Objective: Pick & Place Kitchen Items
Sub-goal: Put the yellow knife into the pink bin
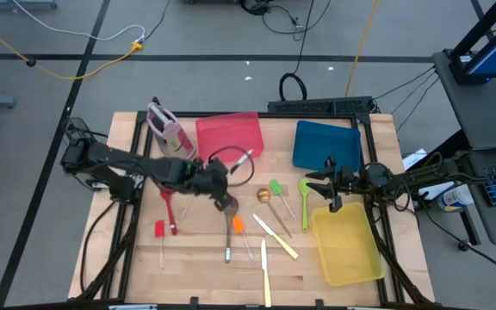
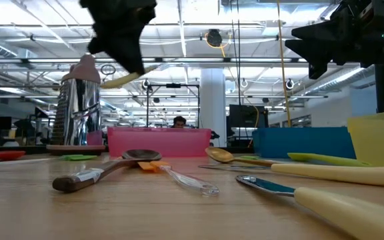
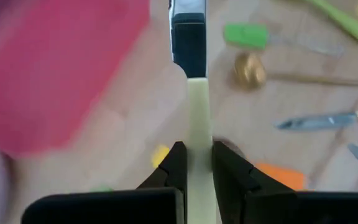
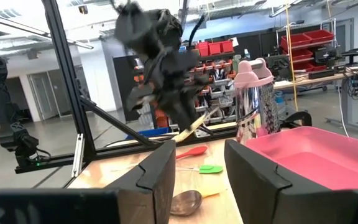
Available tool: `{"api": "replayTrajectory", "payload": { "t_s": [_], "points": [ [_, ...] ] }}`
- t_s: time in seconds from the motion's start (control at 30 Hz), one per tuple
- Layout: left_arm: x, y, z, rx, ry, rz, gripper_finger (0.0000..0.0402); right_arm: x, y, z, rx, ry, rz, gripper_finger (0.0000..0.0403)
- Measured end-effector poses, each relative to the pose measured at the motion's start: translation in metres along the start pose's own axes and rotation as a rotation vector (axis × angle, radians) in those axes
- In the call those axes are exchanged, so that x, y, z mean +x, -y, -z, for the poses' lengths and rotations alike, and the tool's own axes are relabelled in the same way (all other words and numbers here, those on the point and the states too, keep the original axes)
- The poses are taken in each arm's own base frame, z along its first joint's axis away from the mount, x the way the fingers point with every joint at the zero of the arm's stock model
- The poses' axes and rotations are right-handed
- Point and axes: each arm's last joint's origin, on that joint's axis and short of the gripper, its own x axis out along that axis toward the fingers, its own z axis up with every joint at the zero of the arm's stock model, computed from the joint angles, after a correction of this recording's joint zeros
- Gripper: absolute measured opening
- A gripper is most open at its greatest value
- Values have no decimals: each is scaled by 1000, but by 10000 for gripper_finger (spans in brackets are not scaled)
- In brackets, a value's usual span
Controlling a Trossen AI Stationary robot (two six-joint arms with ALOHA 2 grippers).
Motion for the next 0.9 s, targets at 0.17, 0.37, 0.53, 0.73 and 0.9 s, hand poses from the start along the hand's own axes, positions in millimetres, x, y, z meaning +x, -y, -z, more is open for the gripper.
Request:
{"api": "replayTrajectory", "payload": {
  "t_s": [0.17,0.37,0.53,0.73,0.9],
  "points": [
    [-8,-19,-36,89,73,-17,36,0,0,0,-20,0,1,130],
    [-3,-54,-63,177,101,-99,36,0,0,0,-24,1,1,130],
    [13,-87,-80,167,93,-177,36,0,0,0,-24,0,1,130],
    [57,-111,-89,158,6,-231,36,0,0,-1,-31,8,3,130],
    [98,-123,-85,165,-108,-268,36,0,0,-1,-34,7,3,130]
  ]
}}
